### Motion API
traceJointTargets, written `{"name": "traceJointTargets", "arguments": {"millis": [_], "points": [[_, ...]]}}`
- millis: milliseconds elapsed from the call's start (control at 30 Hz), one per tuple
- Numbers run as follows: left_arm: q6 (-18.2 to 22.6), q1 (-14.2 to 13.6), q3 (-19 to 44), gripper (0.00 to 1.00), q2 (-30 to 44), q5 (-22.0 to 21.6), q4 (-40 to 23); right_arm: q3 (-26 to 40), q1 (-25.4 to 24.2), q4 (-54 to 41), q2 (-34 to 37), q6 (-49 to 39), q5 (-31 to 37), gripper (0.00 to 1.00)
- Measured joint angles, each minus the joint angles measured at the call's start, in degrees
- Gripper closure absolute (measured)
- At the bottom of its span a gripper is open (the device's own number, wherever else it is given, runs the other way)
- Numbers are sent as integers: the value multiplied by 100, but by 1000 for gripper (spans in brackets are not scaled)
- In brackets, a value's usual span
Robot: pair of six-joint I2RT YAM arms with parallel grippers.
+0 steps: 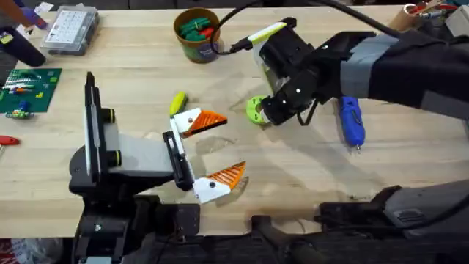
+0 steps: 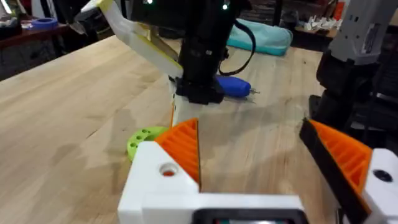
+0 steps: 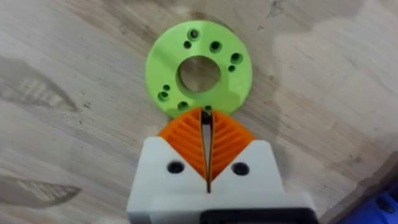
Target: Pick up the gripper from the table and insert it into the empty holder that is missing its gripper. Then pick up a screw, insert it into the mounting hole, and use the screwdriver to tighten it. Finally, clean up the table by picking up the vegetable and placing it into the bucket.
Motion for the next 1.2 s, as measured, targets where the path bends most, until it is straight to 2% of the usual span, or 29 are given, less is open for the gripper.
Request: {"name": "traceJointTargets", "arguments": {"millis": [167,300,433,867,1067,1200], "points": [[0,0,0,10,0,0,0,39,0,-51,0,-2,0,992],[0,0,0,10,0,0,1,322,0,-416,-24,-59,8,992],[0,0,0,10,0,0,0,874,0,-1040,-111,-93,66,992],[0,0,0,10,0,0,0,3364,0,-3101,-263,-205,113,992],[0,0,0,10,-1,0,0,3923,37,-3422,-266,-350,113,992],[0,0,0,10,0,0,-1,4081,243,-3477,-265,-454,110,992]]}}
